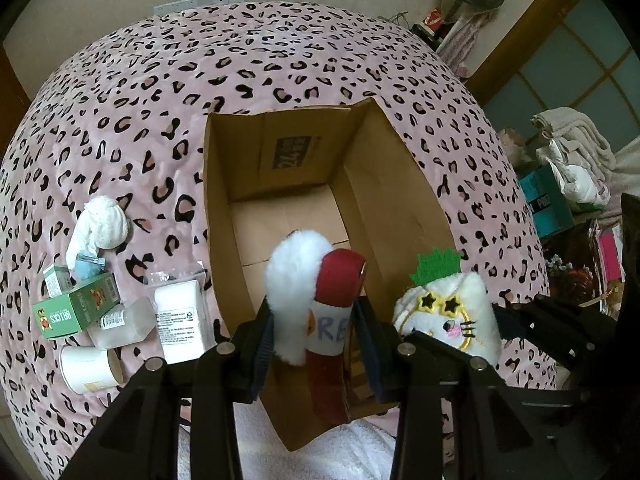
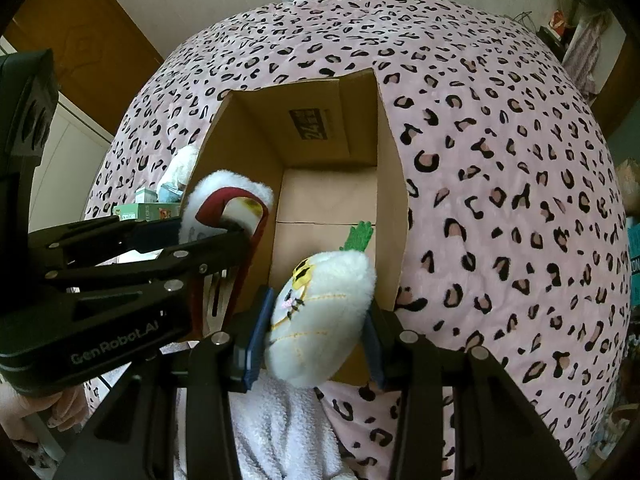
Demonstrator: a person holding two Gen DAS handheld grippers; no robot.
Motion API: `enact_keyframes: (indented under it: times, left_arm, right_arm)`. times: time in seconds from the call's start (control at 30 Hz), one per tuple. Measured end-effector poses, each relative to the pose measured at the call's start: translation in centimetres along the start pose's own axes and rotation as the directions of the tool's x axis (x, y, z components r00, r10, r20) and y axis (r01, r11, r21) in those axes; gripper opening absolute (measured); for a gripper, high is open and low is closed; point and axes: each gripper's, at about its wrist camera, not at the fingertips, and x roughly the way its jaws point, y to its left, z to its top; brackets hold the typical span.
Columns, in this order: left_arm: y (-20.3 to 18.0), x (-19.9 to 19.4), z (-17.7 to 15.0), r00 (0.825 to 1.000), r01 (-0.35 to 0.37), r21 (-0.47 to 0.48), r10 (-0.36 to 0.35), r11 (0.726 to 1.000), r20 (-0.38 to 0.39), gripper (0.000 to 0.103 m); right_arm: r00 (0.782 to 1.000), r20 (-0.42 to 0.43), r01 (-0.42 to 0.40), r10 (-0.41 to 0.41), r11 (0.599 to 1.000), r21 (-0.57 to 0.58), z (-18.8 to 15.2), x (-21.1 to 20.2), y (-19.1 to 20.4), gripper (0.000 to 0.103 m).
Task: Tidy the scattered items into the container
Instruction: 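Open both grippers over the cardboard box to drop both plush toys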
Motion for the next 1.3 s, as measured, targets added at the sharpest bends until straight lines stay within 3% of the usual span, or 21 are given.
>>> enact_keyframes:
  times: [0.27, 0.6, 0.67, 0.7, 0.8, 1.3]
  left_arm:
    - [0.2, -0.5, 0.6, 0.999, -0.019, -0.005, 0.019, 1.000, 0.034, 0.039]
    - [0.2, 1.0, 0.0, 1.000, -0.026, 0.005, 0.026, 1.000, -0.011, 0.040]
    - [0.2, 1.0, 0.1, 0.999, -0.028, 0.007, 0.028, 1.000, -0.017, 0.043]
    - [0.2, 0.9, 0.1, 0.999, -0.029, 0.003, 0.029, 1.000, -0.018, 0.046]
    - [0.3, 0.5, 0.3, 0.999, -0.039, -0.007, 0.039, 0.999, -0.013, 0.056]
    - [0.4, -2.9, -0.7, 0.995, -0.098, 0.019, 0.097, 0.995, 0.019, 0.057]
  right_arm:
    - [1.000, 0.001, 0.005, -0.005, 1.000, 0.004, 0.1, 0.2, 0.0, 0.043]
    - [1.000, -0.017, 0.016, -0.016, 1.000, -0.002, 0.1, 0.7, -0.1, 0.044]
    - [1.000, -0.015, 0.023, -0.023, 1.000, 0.001, 0.1, 0.7, -0.2, 0.049]
    - [1.000, -0.013, 0.029, -0.029, 1.000, 0.005, 0.2, 0.6, -0.2, 0.058]
    - [0.998, 0.004, 0.055, -0.055, 0.998, 0.014, 0.3, 0.0, -0.2, 0.072]
    - [0.994, 0.004, 0.107, -0.107, 0.994, -0.013, -0.1, -1.9, 1.4, 0.073]
